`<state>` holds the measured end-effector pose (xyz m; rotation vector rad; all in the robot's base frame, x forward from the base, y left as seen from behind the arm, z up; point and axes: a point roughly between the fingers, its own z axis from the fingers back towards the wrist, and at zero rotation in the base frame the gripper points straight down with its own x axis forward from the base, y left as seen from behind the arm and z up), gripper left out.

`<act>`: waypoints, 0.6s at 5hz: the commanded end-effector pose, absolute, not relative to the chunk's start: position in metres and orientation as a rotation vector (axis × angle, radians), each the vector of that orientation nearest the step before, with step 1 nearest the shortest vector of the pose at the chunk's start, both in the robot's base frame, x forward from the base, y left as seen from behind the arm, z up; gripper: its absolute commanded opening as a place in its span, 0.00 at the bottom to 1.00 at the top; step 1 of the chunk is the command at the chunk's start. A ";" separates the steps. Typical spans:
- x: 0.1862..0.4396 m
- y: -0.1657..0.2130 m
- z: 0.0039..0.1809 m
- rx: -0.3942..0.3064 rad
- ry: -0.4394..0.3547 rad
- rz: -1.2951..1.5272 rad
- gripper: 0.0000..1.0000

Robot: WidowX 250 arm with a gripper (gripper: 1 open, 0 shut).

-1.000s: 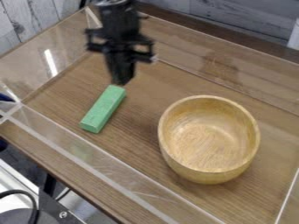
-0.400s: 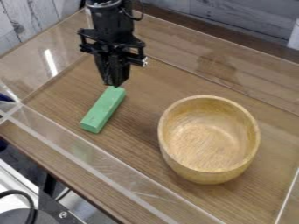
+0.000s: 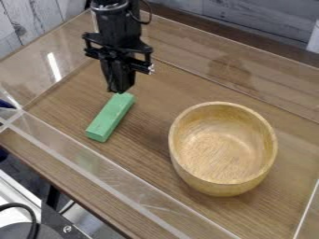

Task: Put the green block in the brown bowl

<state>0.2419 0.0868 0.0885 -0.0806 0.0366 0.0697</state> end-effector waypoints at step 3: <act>0.245 0.092 0.092 -0.069 0.016 0.074 0.00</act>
